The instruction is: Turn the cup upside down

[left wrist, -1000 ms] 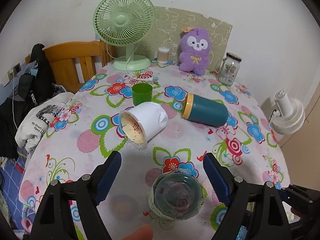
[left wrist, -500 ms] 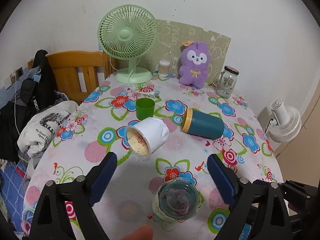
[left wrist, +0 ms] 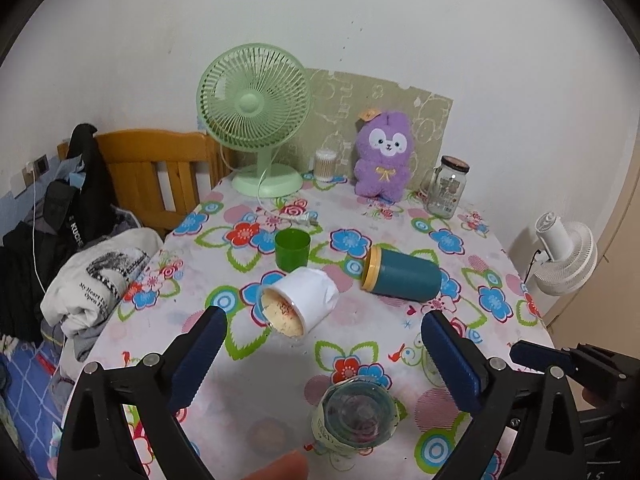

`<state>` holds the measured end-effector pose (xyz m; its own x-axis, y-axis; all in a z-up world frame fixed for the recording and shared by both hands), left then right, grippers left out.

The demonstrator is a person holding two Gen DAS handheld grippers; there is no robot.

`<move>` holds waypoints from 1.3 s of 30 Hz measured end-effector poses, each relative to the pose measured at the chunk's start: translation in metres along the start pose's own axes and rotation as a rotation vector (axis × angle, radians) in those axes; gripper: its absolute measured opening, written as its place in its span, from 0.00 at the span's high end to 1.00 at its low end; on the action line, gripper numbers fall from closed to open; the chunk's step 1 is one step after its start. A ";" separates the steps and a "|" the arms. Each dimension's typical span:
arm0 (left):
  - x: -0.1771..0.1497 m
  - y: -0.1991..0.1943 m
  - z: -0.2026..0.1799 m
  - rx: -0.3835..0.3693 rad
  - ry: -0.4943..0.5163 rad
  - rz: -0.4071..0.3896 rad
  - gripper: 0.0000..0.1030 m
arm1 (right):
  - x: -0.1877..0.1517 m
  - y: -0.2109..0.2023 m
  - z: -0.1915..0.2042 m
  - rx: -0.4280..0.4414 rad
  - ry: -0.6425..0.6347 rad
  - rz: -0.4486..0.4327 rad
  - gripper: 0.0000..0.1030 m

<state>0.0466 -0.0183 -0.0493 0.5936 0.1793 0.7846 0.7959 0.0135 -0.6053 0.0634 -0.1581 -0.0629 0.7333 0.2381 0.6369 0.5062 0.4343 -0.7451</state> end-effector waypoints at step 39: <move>0.044 -0.051 0.015 0.020 0.023 -0.193 0.00 | 0.043 -0.055 0.001 -0.204 -0.038 -0.312 0.03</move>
<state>0.0301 0.0041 0.0141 0.4331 0.1486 0.8890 0.8928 0.0645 -0.4458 0.0667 -0.1703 0.0054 0.5141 0.1559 0.8434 0.7854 0.3097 -0.5360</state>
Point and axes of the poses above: each gripper's, at about its wrist camera, not at the fingertips, and y roughly the way its jaws point, z to its left, x to its top, the point moved 6 cm from there along y, roughly the way its jaws point, and after that the axes turned 2 degrees about -x, right-handed, at the moved point
